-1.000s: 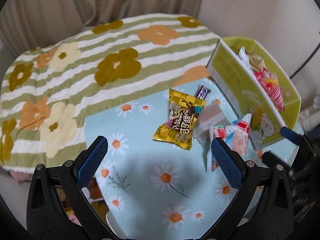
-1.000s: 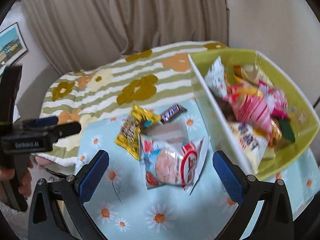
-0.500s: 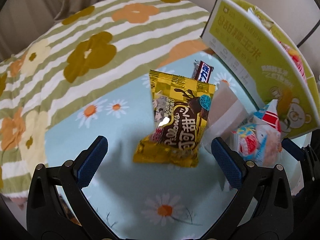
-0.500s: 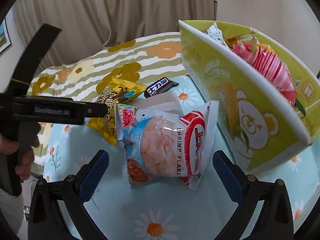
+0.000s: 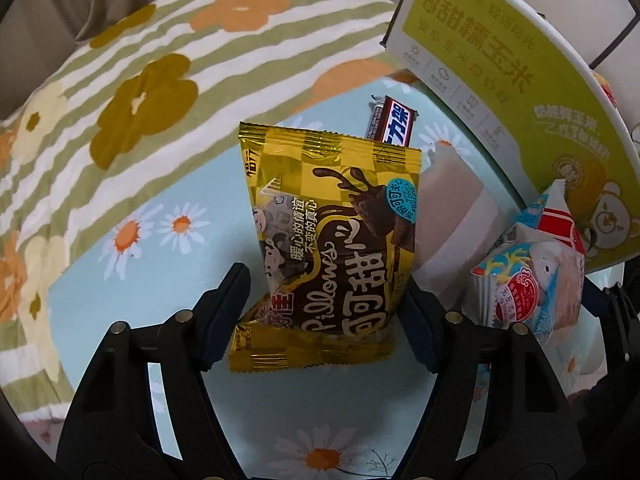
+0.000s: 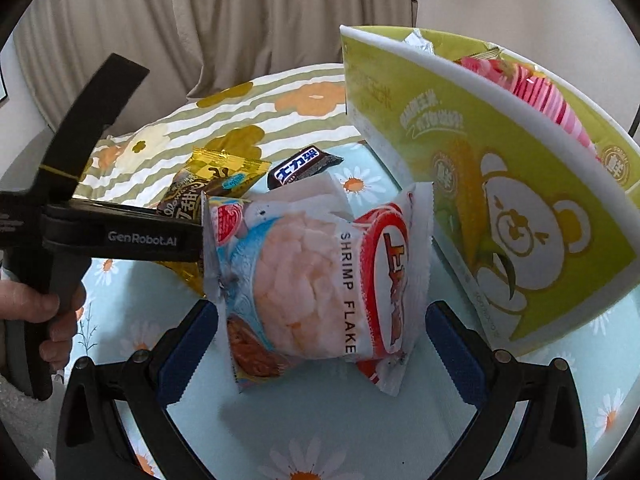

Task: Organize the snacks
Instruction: 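Grasp a gold Pillows chocolate bag with the left tool while the right tool grasps a shrimp flakes bag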

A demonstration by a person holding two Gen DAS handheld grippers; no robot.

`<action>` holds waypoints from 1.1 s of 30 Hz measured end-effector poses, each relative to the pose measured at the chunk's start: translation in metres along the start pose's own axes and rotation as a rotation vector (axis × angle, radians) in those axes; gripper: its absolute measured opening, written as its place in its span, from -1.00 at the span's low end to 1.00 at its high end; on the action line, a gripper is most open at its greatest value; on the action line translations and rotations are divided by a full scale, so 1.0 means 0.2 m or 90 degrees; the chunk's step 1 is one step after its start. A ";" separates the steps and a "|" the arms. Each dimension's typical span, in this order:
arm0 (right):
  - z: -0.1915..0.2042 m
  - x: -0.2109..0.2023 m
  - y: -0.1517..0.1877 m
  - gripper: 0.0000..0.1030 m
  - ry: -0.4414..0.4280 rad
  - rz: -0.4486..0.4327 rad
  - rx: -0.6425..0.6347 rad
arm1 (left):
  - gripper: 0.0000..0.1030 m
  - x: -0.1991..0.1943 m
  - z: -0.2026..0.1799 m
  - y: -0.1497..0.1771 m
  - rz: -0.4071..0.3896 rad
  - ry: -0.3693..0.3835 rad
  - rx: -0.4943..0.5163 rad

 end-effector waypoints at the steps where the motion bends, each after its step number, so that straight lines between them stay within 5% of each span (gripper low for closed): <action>1: 0.00 0.01 0.00 1.00 -0.001 0.004 -0.002 | 0.17 0.00 0.00 0.00 -0.003 0.006 -0.002; 6: 0.02 0.03 -0.03 1.00 -0.001 0.014 -0.020 | -0.01 -0.02 -0.01 0.00 -0.005 0.004 -0.004; 24: 0.04 0.09 -0.06 0.99 0.005 0.024 -0.054 | -0.04 -0.14 0.08 0.08 -0.024 0.002 -0.058; 29: 0.04 0.05 -0.05 0.59 0.005 0.011 -0.053 | -0.04 -0.16 0.08 0.11 -0.024 0.002 -0.073; 33: 0.03 0.03 -0.06 0.47 -0.006 0.007 -0.053 | -0.04 -0.19 0.08 0.13 -0.027 0.002 -0.078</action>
Point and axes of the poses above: each gripper's, at about its wrist camera, not at the fingertips, and x roughly the way its jaws point, z to its left, y to its underside, the point moved 1 cm from there along x, roughly the way its jaws point, and after that the axes turned 1 degree about -z, right-handed, at the moved point
